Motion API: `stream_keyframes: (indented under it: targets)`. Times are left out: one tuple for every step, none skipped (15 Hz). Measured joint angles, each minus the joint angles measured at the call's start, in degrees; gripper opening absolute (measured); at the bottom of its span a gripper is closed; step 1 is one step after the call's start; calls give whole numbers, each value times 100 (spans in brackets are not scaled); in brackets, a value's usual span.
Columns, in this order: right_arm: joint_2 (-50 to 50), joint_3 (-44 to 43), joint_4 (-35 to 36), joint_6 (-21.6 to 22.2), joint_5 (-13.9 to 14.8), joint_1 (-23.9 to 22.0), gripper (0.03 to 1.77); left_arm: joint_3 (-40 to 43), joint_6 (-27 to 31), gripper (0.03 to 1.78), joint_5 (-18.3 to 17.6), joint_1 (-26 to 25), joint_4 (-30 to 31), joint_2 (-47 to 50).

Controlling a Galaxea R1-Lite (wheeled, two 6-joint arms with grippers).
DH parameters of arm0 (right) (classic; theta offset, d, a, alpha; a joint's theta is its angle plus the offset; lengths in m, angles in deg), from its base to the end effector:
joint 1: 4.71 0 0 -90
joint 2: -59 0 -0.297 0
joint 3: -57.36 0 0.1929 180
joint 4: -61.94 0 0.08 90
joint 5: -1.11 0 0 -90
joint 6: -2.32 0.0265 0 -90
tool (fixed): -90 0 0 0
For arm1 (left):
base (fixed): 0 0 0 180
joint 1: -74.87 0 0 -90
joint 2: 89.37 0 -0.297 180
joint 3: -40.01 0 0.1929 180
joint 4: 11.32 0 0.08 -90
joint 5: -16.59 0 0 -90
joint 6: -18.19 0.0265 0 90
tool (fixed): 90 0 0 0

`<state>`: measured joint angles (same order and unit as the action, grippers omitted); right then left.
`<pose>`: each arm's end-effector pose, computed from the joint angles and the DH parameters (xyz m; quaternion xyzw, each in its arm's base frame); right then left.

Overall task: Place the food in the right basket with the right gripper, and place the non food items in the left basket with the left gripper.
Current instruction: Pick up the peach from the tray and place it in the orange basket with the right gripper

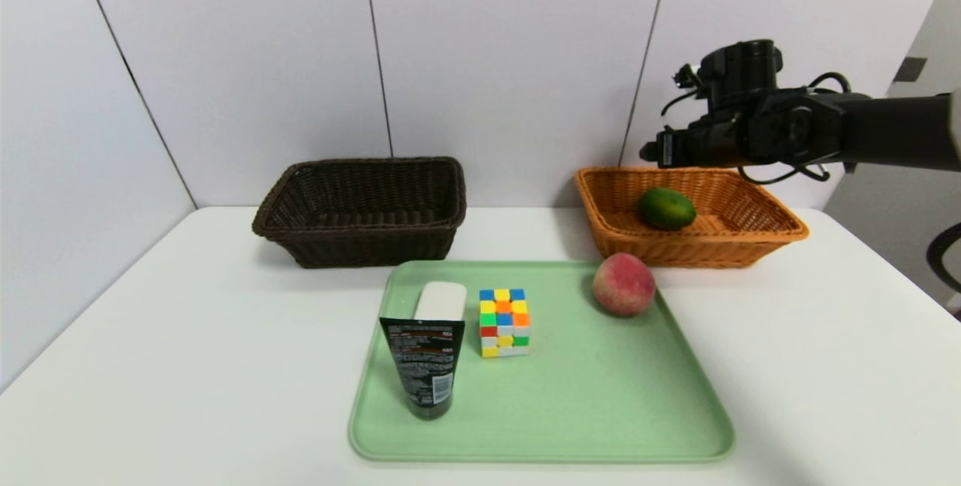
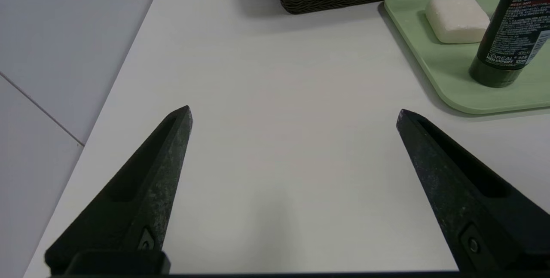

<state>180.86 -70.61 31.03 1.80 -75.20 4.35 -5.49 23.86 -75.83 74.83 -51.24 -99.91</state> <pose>0.4400 0.0638 0.2284 -0.0468 0.2107 -0.0385 0.9757 -0.0278 -0.0011 0.1557 0.0485 0.0422 -0.0229 0.9977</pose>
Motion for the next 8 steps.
stream_keyframes:
  targets:
    - [-229, 76, 2, -11, -39, 34, 166, 0, 4, 169, -9, 0, 0, 0]
    - [-460, 163, 5, -11, -72, 80, 167, 0, 6, 169, -20, 0, 2, 0]
    - [-719, 295, 9, -13, -90, 157, 167, 2, 9, 169, -33, 0, 0, 0]
    - [-965, 445, 16, -10, -99, 244, 168, 2, 4, 169, -41, 5, 2, 0]
    - [-1211, 596, 22, -2, -102, 339, 168, 9, 2, 169, -43, 5, 2, 0]
    - [-1445, 753, 27, 4, -105, 433, 168, 9, 2, 169, -45, 5, 2, 0]
    - [-1709, 918, 17, 4, -101, 544, 169, 20, 2, 169, -54, 5, -6, 18]
    - [-1921, 1062, 13, 4, -85, 657, 169, 44, 2, 169, -65, 5, -21, 41]
